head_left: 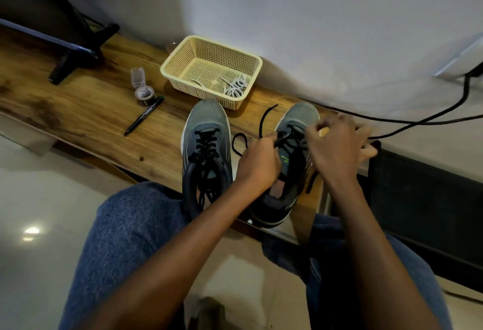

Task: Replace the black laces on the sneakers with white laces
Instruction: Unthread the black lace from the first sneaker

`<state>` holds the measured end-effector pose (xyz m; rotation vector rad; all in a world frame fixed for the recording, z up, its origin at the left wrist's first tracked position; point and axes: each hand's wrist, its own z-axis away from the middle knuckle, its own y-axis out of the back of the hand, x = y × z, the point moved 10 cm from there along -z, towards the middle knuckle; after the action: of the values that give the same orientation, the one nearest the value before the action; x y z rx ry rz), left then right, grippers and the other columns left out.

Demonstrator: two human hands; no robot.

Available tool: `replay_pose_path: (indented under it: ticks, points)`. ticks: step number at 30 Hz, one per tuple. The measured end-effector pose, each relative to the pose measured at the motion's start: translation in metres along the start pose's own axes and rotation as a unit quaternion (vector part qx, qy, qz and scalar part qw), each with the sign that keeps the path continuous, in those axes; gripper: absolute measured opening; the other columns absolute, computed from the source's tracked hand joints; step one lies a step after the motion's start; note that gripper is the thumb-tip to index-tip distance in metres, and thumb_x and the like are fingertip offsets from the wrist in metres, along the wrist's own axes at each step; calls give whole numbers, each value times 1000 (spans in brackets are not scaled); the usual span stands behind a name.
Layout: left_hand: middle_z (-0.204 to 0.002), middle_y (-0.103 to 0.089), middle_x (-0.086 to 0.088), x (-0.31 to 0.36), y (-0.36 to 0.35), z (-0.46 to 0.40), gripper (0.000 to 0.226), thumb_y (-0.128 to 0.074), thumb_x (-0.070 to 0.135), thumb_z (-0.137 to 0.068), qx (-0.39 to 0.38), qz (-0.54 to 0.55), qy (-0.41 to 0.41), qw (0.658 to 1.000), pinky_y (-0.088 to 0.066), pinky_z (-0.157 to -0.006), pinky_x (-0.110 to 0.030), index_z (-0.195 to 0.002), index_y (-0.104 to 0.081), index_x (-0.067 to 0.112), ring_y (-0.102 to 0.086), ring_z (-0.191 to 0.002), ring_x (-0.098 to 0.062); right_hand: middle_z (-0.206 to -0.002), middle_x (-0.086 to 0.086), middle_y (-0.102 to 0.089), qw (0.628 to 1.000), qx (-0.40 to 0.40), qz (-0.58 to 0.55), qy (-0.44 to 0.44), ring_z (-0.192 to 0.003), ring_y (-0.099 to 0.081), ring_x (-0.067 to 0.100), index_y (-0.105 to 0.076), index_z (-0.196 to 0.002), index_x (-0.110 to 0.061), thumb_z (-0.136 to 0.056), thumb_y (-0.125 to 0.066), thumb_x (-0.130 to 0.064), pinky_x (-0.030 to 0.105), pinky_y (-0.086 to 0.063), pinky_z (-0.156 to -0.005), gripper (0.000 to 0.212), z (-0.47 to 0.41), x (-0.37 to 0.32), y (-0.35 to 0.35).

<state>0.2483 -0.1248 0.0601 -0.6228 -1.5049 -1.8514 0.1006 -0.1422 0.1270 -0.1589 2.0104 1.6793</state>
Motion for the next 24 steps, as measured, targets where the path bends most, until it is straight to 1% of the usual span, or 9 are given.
replay_pose_path:
  ticks: [2, 4, 7, 11, 15, 17, 19, 21, 24]
  points:
    - [-113, -65, -15, 2, -2, 1, 41, -44, 10, -97, -4, -4, -15, 1000, -52, -83, -44, -137, -49, 18, -61, -101, -33, -127, 3, -52, 998, -50, 27, 32, -125, -29, 29, -66, -102, -23, -90, -54, -43, 46, -24, -94, 27, 3, -6, -17]
    - [-113, -65, -15, 5, -2, 2, 41, -44, 11, -97, -2, -6, -26, 1000, -51, -81, -43, -137, -49, 18, -60, -102, -34, -129, 3, -51, 992, -93, 56, 57, -125, -27, 30, -67, -107, -25, -92, -53, -47, 47, -25, -95, 30, 8, -11, -33]
    - [-118, -63, -15, 5, -2, 1, 49, -43, 10, -97, 1, -16, -25, 1000, -50, -83, -43, -144, -40, 19, -58, -108, -34, -130, 3, -51, 986, -117, 87, 75, -125, -26, 31, -68, -111, -25, -94, -54, -40, 48, -27, -96, 27, 10, -13, -44]
    - [-110, -64, -16, 10, -1, 5, 57, -42, 9, -98, 3, -25, -48, 999, -49, -79, -46, -150, -27, 25, -59, -100, -33, -128, 2, -50, 984, -130, 97, 73, -125, -26, 30, -68, -105, -24, -93, -57, -36, 45, -26, -92, 21, 12, -12, -47]
    - [-118, -64, -14, 6, 2, 2, 50, -41, 11, -99, 17, -11, -35, 999, -51, -80, -43, -145, -38, 30, -60, -101, -31, -127, 5, -50, 981, -151, 94, 75, -122, -32, 29, -66, -99, -15, -89, -58, -31, 43, -28, -91, 20, 12, -12, -51]
    - [-119, -64, -13, 5, 1, 2, 46, -42, 14, -100, 20, 5, -34, 999, -52, -82, -44, -143, -43, 29, -62, -101, -29, -122, 6, -51, 981, -165, 69, 69, -119, -37, 29, -64, -89, -14, -85, -62, -29, 41, -28, -89, 15, 10, -9, -51]
    - [-122, -64, -11, 5, 1, 1, 44, -42, 14, -99, 22, 12, -35, 999, -52, -85, -44, -141, -45, 29, -61, -105, -28, -116, 5, -54, 984, -163, 45, 64, -115, -42, 29, -60, -75, -16, -82, -65, -27, 39, -27, -84, 13, 6, -5, -47]
    - [-124, -63, -9, 5, 0, 0, 43, -42, 14, -99, 22, 17, -35, 999, -51, -89, -43, -139, -46, 29, -60, -108, -27, -104, 4, -60, 989, -139, 15, 52, -106, -51, 27, -60, -67, -19, -80, -66, -27, 37, -28, -80, 17, -1, 3, -39]
    - [-124, -63, -7, 4, 0, -1, 44, -44, 14, -98, 26, 15, -33, 999, -50, -90, -40, -140, -46, 28, -58, -111, -26, -96, 6, -62, 997, -53, -37, 32, -90, -59, 27, -64, -73, -16, -83, -62, -25, 40, -46, -77, 14, -13, 17, -18]
